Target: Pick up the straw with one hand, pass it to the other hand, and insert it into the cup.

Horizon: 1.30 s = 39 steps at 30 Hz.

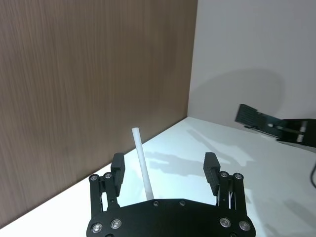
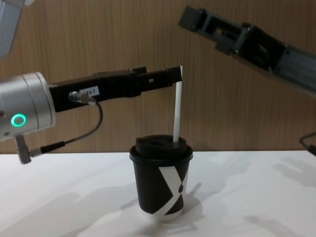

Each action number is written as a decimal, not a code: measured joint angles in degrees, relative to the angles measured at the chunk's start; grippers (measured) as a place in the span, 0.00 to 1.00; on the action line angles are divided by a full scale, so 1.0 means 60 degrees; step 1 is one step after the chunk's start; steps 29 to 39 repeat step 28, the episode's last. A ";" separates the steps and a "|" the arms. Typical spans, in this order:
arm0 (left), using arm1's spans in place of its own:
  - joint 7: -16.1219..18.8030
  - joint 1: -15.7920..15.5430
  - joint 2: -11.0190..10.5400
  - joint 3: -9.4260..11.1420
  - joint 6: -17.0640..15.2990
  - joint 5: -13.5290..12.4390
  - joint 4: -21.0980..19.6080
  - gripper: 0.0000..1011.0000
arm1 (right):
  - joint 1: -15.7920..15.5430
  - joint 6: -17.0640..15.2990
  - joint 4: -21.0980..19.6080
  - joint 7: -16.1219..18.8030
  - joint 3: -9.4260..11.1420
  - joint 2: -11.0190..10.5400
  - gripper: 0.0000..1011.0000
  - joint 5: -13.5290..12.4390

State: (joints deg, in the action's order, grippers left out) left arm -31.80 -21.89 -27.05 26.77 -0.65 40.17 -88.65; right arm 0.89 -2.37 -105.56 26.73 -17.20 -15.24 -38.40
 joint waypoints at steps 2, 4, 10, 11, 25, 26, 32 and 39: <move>0.0016 0.0090 -0.0037 -0.0021 -0.0001 0.0020 -0.0084 0.99 | -0.0016 0.0034 0.0042 -0.0078 0.0027 -0.0016 0.99 0.0043; 0.0027 0.0153 -0.0064 -0.0034 -0.0001 0.0032 -0.0135 0.99 | -0.0040 0.0079 0.0102 -0.0176 0.0085 -0.0044 0.99 0.0094; 0.0057 0.0357 -0.0150 -0.0088 0.0013 0.0083 -0.0347 0.99 | -0.0108 0.0170 0.0214 -0.0394 0.0219 -0.0130 0.99 0.0173; 0.0064 0.0384 -0.0159 -0.0094 0.0021 0.0089 -0.0374 0.99 | -0.0129 0.0191 0.0234 -0.0442 0.0257 -0.0159 0.99 0.0179; 0.0126 0.0764 -0.0262 -0.0139 0.0159 0.0046 -0.0806 0.99 | -0.0243 0.0305 0.0335 -0.0694 0.0479 -0.0330 0.99 0.0206; 0.0127 0.0774 -0.0264 -0.0140 0.0164 0.0042 -0.0821 0.99 | -0.0251 0.0311 0.0340 -0.0707 0.0495 -0.0340 0.99 0.0208; 0.0131 0.0793 -0.0268 -0.0140 0.0176 0.0034 -0.0842 0.99 | -0.0255 0.0318 0.0344 -0.0722 0.0505 -0.0351 0.99 0.0209; 0.0131 0.0793 -0.0268 -0.0140 0.0176 0.0034 -0.0842 0.99 | -0.0255 0.0318 0.0344 -0.0722 0.0505 -0.0351 0.99 0.0209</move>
